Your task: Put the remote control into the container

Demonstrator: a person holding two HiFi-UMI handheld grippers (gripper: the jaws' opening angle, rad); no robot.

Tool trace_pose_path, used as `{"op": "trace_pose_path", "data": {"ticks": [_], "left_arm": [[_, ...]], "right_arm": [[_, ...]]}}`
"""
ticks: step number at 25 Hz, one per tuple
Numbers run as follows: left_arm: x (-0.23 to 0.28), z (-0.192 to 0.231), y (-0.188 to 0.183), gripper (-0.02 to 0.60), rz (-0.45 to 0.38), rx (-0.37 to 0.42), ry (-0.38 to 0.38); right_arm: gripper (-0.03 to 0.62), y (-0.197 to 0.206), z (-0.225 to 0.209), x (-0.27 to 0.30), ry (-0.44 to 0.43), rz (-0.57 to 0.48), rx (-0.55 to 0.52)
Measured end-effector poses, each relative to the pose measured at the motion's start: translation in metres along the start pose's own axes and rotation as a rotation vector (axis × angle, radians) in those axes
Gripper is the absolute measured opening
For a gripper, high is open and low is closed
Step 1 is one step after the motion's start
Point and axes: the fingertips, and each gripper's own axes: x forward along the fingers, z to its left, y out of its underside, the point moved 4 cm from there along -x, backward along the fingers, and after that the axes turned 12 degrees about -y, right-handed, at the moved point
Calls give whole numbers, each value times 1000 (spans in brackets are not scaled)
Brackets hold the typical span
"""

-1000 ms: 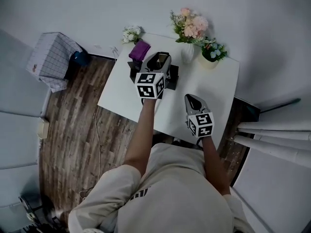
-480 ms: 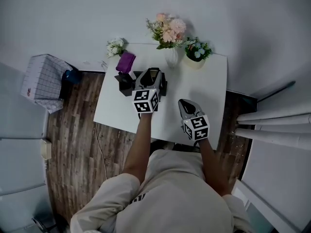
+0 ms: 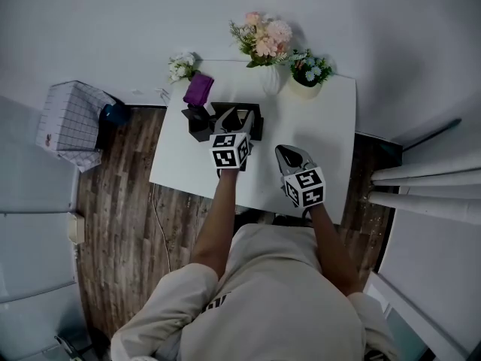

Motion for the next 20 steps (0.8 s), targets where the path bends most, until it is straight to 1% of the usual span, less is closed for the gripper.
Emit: {"op": "trace_pose_path", "data": {"ticks": [2, 7, 11, 12, 13, 14, 20], "left_arm": [[3, -1, 10, 190, 34, 11, -4], [3, -2, 12, 190, 46, 16, -3], [4, -5, 11, 192, 63, 61, -1], [4, -7, 11, 199, 69, 72, -1], [3, -7, 11, 224, 73, 75, -4], [2, -6, 12, 233, 74, 73, -10], [-29, 1, 18, 235, 60, 64, -38]], "right_arm": [[3, 0, 3, 0, -3, -2, 3], [3, 4, 1, -4, 6, 12, 28], [3, 3, -1, -6, 4, 6, 44], [3, 3, -1, -6, 3, 6, 45], [3, 3, 0, -5, 0, 6, 44], [3, 2, 1, -4, -5, 6, 43], [3, 0, 5, 4, -19, -1, 39]]}}
